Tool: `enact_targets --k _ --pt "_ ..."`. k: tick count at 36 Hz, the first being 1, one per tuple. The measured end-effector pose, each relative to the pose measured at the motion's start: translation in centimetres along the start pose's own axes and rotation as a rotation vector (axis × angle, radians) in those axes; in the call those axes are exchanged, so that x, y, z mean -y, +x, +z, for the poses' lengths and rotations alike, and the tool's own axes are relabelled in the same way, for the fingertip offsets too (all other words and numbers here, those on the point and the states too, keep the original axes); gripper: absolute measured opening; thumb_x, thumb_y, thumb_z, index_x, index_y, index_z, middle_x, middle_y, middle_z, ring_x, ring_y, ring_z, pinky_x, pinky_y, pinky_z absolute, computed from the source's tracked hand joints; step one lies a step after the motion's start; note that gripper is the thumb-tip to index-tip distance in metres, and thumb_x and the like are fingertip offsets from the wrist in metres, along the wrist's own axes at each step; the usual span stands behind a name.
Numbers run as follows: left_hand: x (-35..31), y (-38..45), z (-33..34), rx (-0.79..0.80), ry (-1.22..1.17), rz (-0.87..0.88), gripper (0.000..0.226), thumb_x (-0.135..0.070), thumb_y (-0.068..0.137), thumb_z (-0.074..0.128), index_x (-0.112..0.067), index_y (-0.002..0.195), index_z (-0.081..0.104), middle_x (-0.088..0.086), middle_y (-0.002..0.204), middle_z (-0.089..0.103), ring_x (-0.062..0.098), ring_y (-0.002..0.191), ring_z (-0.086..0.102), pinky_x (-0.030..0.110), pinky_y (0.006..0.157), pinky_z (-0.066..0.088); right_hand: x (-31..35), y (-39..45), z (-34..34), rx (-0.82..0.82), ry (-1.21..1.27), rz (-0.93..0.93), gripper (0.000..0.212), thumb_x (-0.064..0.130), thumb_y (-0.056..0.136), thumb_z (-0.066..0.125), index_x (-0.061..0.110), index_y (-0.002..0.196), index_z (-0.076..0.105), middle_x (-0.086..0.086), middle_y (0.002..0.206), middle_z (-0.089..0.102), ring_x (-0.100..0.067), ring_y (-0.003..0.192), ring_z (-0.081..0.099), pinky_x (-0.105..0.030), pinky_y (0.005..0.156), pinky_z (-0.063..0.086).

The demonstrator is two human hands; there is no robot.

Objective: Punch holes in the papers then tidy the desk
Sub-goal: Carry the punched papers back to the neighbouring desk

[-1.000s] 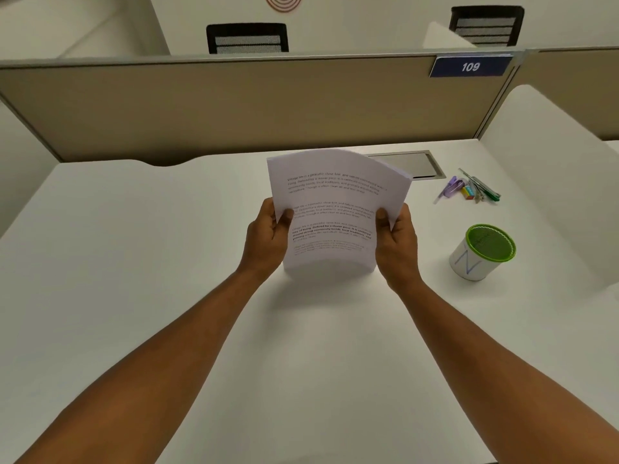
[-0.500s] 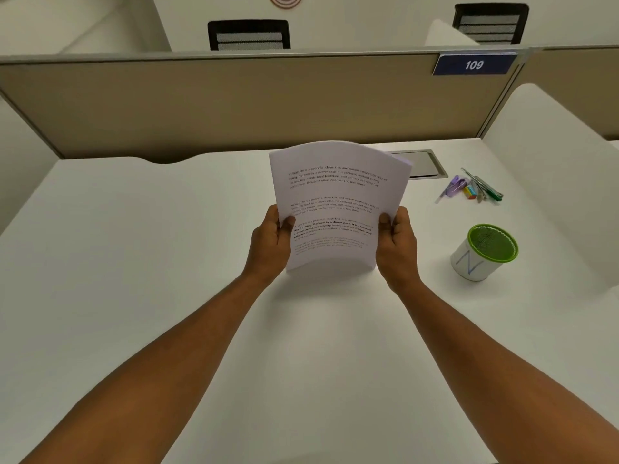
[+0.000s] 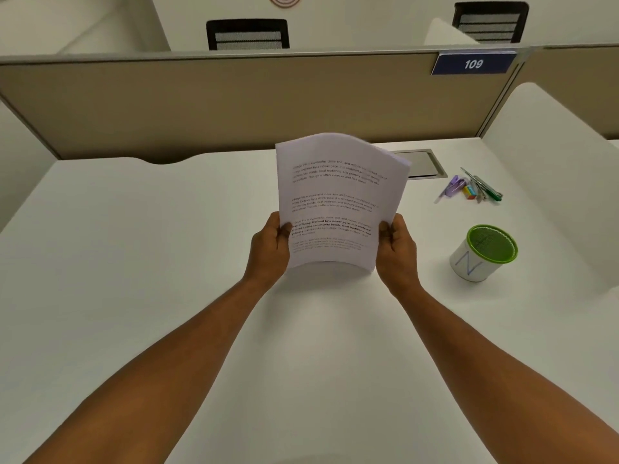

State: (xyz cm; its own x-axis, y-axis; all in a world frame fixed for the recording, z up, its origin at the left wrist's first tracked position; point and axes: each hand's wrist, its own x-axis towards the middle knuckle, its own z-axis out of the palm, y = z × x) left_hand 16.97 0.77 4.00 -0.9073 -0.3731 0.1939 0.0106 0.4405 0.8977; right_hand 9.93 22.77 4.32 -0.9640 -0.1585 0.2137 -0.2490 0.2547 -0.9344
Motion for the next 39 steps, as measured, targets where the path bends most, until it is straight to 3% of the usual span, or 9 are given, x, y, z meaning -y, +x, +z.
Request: enact_targets --k 5,9,12,17,21,26,29,35,39 --pt "-1.5 0.9 -0.5 -0.088 -0.029 0.023 0.012 -0.029 0.102 0.044 -0.032 0.111 0.05 -0.022 0.096 0.06 0.008 0.088 0.066 0.011 0.062 0.053 1.7 1.2 -0.4 -0.066 -0.005 -0.067 0.014 0.029 0.103 0.039 0.025 0.107 0.052 0.018 0.096 0.064 -0.001 0.089 0.066 -0.015 0.068 0.056" --pt "-2.4 2.1 -1.6 -0.18 -0.042 -0.015 0.012 -0.03 0.101 0.044 -0.027 0.11 0.053 -0.017 0.095 0.062 0.012 0.089 0.067 0.019 0.067 0.056 3.2 1.5 0.1 -0.061 -0.007 -0.145 0.014 0.027 0.102 0.042 0.027 0.111 0.052 0.029 0.101 0.06 0.014 0.09 0.06 -0.003 0.07 0.047" --pt "-2.3 2.4 -3.0 -0.199 -0.04 0.008 0.012 -0.028 0.102 0.042 -0.024 0.106 0.053 -0.012 0.097 0.063 0.012 0.091 0.066 0.019 0.067 0.056 3.8 1.3 0.9 -0.027 -0.011 -0.154 0.021 0.021 0.104 0.043 0.032 0.118 0.052 0.032 0.103 0.058 0.015 0.094 0.059 0.001 0.072 0.045" --pt "-1.3 2.1 -5.7 -0.235 -0.049 0.014 0.01 -0.025 0.103 0.041 -0.029 0.104 0.05 -0.012 0.099 0.063 0.01 0.088 0.066 0.01 0.062 0.052 4.5 1.2 3.3 0.002 -0.012 -0.151 0.017 0.025 0.102 0.047 0.019 0.107 0.062 0.019 0.094 0.068 0.0 0.084 0.066 -0.01 0.069 0.053" --pt "0.0 1.5 -8.5 -0.242 -0.048 -0.054 0.014 -0.03 0.103 0.039 -0.027 0.109 0.051 -0.012 0.101 0.063 0.009 0.088 0.065 0.008 0.06 0.051 5.9 1.1 5.9 0.039 0.0 -0.125 0.021 0.025 0.102 0.048 0.014 0.11 0.064 0.005 0.096 0.071 -0.006 0.082 0.068 -0.019 0.067 0.055" --pt "2.3 0.5 -12.4 -0.256 -0.009 -0.125 0.017 -0.027 0.103 0.04 -0.021 0.112 0.053 -0.006 0.102 0.065 0.008 0.087 0.065 0.007 0.057 0.049 7.2 0.6 9.7 0.096 0.022 -0.018 0.016 0.028 0.099 0.051 0.022 0.105 0.065 0.016 0.089 0.07 0.003 0.073 0.064 -0.013 0.062 0.051" --pt "3.6 -0.2 -14.7 -0.271 0.005 -0.209 0.021 -0.027 0.103 0.04 -0.022 0.119 0.052 -0.007 0.105 0.064 0.008 0.088 0.065 0.006 0.054 0.047 7.2 0.0 12.3 0.143 0.009 0.082 0.02 0.026 0.097 0.053 0.019 0.107 0.069 0.016 0.089 0.071 0.004 0.073 0.065 -0.018 0.066 0.05" --pt "6.5 -1.5 -19.3 -0.336 0.044 -0.325 0.026 -0.019 0.102 0.042 -0.016 0.124 0.056 -0.002 0.113 0.065 0.013 0.097 0.06 0.01 0.067 0.04 7.6 -1.9 17.8 0.212 0.006 0.211 0.017 0.025 0.095 0.054 0.021 0.092 0.07 0.009 0.082 0.072 -0.011 0.073 0.065 -0.033 0.067 0.054" --pt "8.3 -2.5 -22.4 -0.376 0.081 -0.37 0.031 -0.02 0.102 0.04 -0.012 0.128 0.056 -0.001 0.117 0.064 0.015 0.106 0.059 0.013 0.078 0.043 8.5 -2.9 21.4 0.297 0.076 0.349 0.018 0.022 0.096 0.053 0.026 0.084 0.067 -0.003 0.091 0.074 -0.031 0.089 0.07 -0.048 0.079 0.06"
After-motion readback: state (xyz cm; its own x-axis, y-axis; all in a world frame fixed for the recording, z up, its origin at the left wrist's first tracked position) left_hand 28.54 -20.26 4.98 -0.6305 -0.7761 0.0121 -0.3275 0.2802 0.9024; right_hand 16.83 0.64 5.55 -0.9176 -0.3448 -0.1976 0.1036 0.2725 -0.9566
